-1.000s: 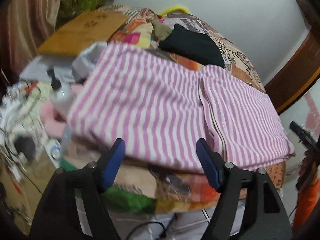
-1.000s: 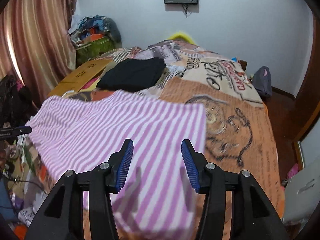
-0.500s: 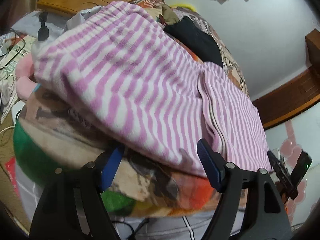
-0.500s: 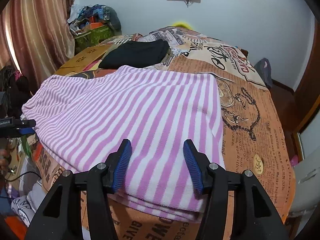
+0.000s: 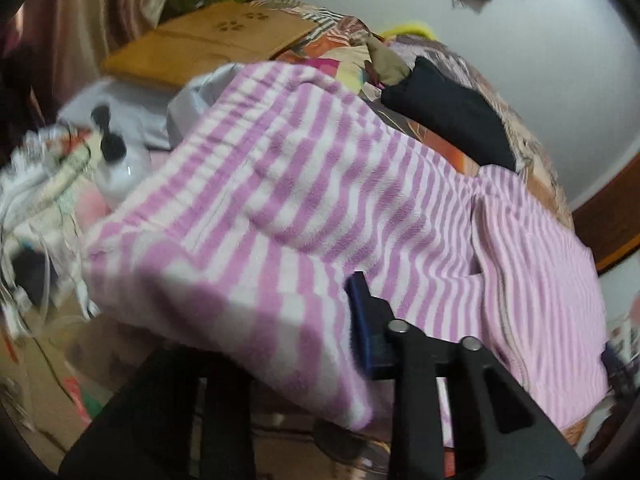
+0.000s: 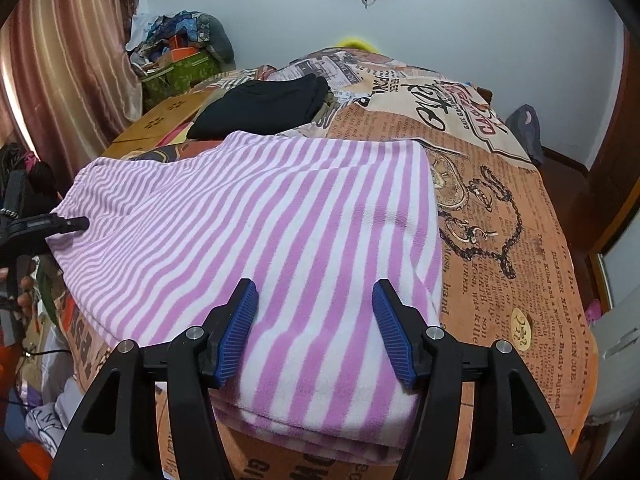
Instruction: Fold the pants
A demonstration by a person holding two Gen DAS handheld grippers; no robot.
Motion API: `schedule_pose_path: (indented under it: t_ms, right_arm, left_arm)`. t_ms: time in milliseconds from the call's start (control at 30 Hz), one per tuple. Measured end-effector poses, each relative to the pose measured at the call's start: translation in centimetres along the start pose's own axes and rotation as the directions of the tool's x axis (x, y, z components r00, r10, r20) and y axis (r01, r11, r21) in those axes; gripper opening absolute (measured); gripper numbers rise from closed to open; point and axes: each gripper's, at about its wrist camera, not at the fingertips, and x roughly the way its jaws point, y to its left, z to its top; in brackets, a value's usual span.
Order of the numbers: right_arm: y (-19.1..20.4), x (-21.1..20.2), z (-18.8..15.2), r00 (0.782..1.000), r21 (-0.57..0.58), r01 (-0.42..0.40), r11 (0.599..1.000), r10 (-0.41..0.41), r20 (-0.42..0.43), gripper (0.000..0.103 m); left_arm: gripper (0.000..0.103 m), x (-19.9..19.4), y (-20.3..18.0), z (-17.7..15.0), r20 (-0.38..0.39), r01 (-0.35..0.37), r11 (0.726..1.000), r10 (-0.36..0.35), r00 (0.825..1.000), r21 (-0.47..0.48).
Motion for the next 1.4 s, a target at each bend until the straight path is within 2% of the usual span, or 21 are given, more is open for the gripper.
schedule_pose_path:
  t_ms: [67,200,300,433,567,700,833,967,1067,1167,1300,1400]
  right_arm:
    - [0.2,-0.1,0.2,1.000,-0.004,0.005,1.000,-0.005,-0.007,0.057]
    - [1.0,-0.2,1.3,1.000,-0.012,-0.024,1.000,0.024,-0.005,0.057]
    - [2.3,-0.2,2.4,0.999,-0.038,-0.050,0.998,0.051,0.011,0.057]
    - [4.9,0.6,3.6,0.989,-0.068,-0.147,0.987,0.148,0.010,0.057]
    - [8.1,2.4,4.2,0.976,-0.121,-0.217,0.969,0.216,-0.025,0.057]
    - [11.0,5.4,3.1,0.965,-0.177,-0.248,0.953,0.227,-0.131,0.059]
    - [12.1,5.3,2.5,0.976,-0.244,-0.209,0.947,0.186,-0.114,0.065]
    - [9.7,3.6,2.7,0.965,-0.137,-0.258,0.956,0.250,-0.074,0.063]
    - [6.7,1.4,2.7,0.978,-0.072,-0.209,0.975,0.209,-0.012,0.063]
    - [3.0,-0.6,2.2,0.994,-0.030,-0.104,0.994,0.104,0.025,0.063]
    - [-1.5,-2.6,0.3,0.999,0.024,0.035,0.999,-0.036,0.029,0.063]
    - [-4.3,-3.5,-1.2,0.997,0.089,0.067,0.994,-0.069,0.018,0.063]
  left_arm:
    - [0.020,-0.4,-0.5,0.3,0.014,-0.013,1.000,0.013,1.000,0.029]
    - [0.017,-2.6,-2.1,1.1,0.074,-0.024,0.995,0.017,0.997,0.096]
    - [0.015,-5.0,-4.1,2.0,0.147,-0.030,0.985,0.005,0.989,0.169]
    - [0.014,-8.4,-7.4,3.3,0.235,-0.020,0.965,-0.043,0.971,0.261]
    - [0.014,-10.7,-10.6,3.8,0.271,0.014,0.936,-0.116,0.955,0.351]
    - [0.013,-11.9,-13.9,3.4,0.287,0.011,0.893,-0.156,0.945,0.450]
    - [0.013,-12.1,-16.6,2.7,0.288,-0.004,0.851,-0.173,0.942,0.526]
    - [0.013,-12.1,-19.2,2.1,0.270,0.017,0.818,-0.209,0.940,0.574]
    - [0.013,-12.2,-21.5,1.6,0.259,0.037,0.790,-0.245,0.934,0.613]
    - [0.013,-12.1,-24.3,0.8,0.241,0.051,0.748,-0.276,0.930,0.662]
    - [0.013,-11.4,-28.3,-1.1,0.199,0.067,0.677,-0.307,0.931,0.733]
    - [0.013,-10.3,-31.1,-2.9,0.149,0.090,0.622,-0.322,0.935,0.777]
